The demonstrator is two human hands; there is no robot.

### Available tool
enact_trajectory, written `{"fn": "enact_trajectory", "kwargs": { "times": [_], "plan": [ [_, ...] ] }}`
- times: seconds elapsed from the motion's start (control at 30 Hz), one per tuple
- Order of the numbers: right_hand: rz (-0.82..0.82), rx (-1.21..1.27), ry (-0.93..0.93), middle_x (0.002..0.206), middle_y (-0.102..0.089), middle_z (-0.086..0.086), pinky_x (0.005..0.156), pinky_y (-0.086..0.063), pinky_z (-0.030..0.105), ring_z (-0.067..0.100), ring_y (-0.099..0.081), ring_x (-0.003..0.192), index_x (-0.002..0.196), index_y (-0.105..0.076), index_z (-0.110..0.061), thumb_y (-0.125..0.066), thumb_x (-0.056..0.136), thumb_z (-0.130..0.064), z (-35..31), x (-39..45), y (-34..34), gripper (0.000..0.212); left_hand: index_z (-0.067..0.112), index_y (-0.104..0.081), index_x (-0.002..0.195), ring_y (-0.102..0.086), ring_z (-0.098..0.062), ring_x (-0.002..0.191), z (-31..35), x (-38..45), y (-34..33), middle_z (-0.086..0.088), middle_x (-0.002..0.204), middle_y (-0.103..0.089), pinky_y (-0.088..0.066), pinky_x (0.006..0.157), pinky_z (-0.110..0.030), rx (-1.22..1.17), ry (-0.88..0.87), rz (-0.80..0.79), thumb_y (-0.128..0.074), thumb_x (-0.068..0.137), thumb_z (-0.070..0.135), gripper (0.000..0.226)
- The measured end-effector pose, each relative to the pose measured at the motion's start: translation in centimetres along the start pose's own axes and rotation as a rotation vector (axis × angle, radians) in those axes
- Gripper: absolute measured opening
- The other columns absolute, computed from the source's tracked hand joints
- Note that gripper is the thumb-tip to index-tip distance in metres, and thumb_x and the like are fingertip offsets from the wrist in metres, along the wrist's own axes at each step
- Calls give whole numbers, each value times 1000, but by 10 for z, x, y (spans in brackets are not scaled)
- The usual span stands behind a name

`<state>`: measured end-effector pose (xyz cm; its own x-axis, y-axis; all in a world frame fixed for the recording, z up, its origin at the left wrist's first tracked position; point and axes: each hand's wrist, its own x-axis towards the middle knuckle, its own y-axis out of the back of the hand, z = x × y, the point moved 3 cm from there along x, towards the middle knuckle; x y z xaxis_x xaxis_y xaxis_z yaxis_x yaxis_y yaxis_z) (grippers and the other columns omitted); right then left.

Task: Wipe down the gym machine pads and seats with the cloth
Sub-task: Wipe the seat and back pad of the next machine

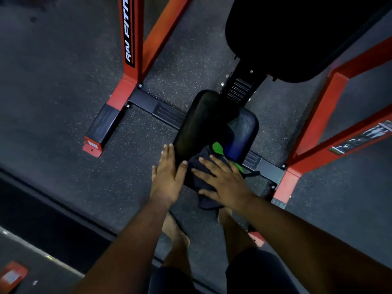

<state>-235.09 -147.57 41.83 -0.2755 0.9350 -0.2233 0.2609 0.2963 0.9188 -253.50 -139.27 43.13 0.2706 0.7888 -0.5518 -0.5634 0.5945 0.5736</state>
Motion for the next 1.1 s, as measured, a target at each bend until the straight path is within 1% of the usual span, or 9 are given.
{"fn": "enact_trajectory", "kwargs": {
  "times": [0.2, 0.3, 0.43, 0.57, 0.73, 0.83, 0.9, 1.03, 1.1],
  "plan": [
    [-51, 111, -276, 160, -36, -3, 103, -46, 53, 32, -43, 139, 155, -3, -58, -40, 98, -50, 63, -50, 42, 68, 26, -4, 164, 8, -13, 157, 35, -30, 10, 5, 171, 8, 5, 125, -48, 160, 31, -88, -36, 104, 57, 74],
    [47, 212, -306, 160, -37, -2, 108, -43, 55, 31, -40, 143, 156, -9, -58, -56, 97, -48, 44, -52, 88, 76, 26, -25, 161, -19, -12, 153, 72, -43, 20, 6, 167, -21, -12, 128, -41, -110, 48, -232, -47, 98, 64, 77],
    [176, 280, -311, 165, -27, -3, 108, -41, 58, 29, -30, 149, 157, -19, -50, -64, 92, -52, -17, -45, 153, 80, 21, -51, 147, -54, -14, 132, 141, -69, 49, 2, 145, -57, -43, 113, -37, -412, 69, -355, -65, 79, 78, 90],
    [344, 428, -349, 169, -16, -3, 117, -33, 56, 25, -19, 155, 159, -14, -49, -64, 80, -71, -48, -58, 207, 96, 17, -66, 124, -70, -19, 111, 191, -89, 92, -1, 117, -74, -56, 99, -39, -533, -44, -294, -73, 94, 30, 33],
    [691, 795, -588, 168, -13, -2, 124, -13, 23, 11, -10, 156, 160, -18, -28, -65, 84, -69, -49, -81, 275, 99, 21, -66, 117, -69, -12, 108, 257, -108, 147, 2, 114, -74, -54, 87, -24, -464, -214, -336, -65, 97, 11, 22],
    [808, 1148, -650, 162, -25, -9, 116, -27, 11, -4, -31, 145, 162, -13, -21, -69, 95, -35, -43, -72, 312, 88, 19, -64, 121, -68, -20, 115, 302, -104, 172, -6, 119, -74, -54, 99, -37, -481, -260, -337, -57, 100, 9, 24],
    [857, 1297, -612, 153, -45, -9, 107, -39, 11, -9, -51, 127, 158, -26, -19, -73, 91, -23, -37, -61, 331, 82, 16, -59, 129, -67, -22, 117, 326, -98, 182, -10, 124, -71, -52, 103, -37, -496, -284, -308, -52, 102, 9, 30],
    [1086, 1250, -675, 125, -65, -6, 91, -50, 18, -1, -65, 108, 135, -48, -16, -83, 83, -16, -19, -50, 377, 62, 14, -50, 132, -62, 3, 97, 378, -90, 204, 4, 114, -67, -47, 76, -6, -320, -442, -257, -57, 102, 17, 30],
    [1176, 1118, -686, 117, -63, -7, 87, -47, 13, -6, -62, 101, 129, -48, -14, -85, 82, -15, -7, -45, 405, 60, 15, -53, 123, -60, 2, 92, 406, -74, 218, 7, 108, -64, -45, 72, -6, -138, -565, -140, -69, 96, 27, 34]
  ]
}}
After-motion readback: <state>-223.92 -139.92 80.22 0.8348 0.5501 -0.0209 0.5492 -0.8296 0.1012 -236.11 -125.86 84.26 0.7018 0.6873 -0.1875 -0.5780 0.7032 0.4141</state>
